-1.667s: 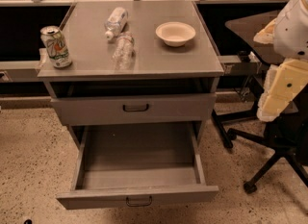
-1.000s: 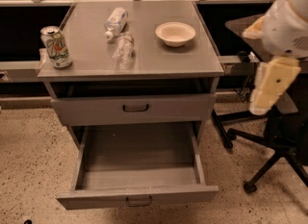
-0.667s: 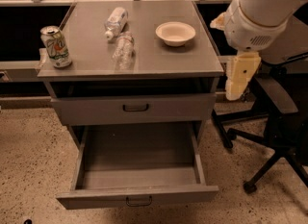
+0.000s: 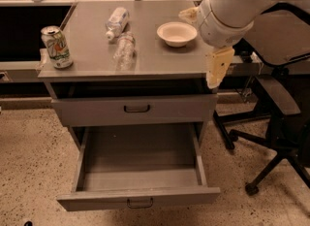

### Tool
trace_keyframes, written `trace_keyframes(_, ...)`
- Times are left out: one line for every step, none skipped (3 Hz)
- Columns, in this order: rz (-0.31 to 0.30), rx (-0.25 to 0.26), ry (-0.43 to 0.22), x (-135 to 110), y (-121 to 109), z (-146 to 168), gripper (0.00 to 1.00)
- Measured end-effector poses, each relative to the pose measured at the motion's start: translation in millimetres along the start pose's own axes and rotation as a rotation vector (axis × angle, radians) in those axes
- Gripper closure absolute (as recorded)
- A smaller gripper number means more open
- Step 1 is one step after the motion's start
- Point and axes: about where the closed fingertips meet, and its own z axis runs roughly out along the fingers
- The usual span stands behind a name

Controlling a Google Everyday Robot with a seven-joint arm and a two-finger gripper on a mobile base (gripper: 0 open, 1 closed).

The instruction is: Place water bottle into middle drawer

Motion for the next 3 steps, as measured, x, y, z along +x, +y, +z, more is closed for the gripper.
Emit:
trace_keyframes(-0.027, 0.001, 0.01, -2.8, -6.6, -0.4, 0.0)
trace_keyframes(-0.226, 0.022, 0.024, -15.3, -51.2, 23.8, 0.0)
trace_keyframes(-0.433, 0.027, 0.02, -30.5, -84.1, 46.7, 0.0)
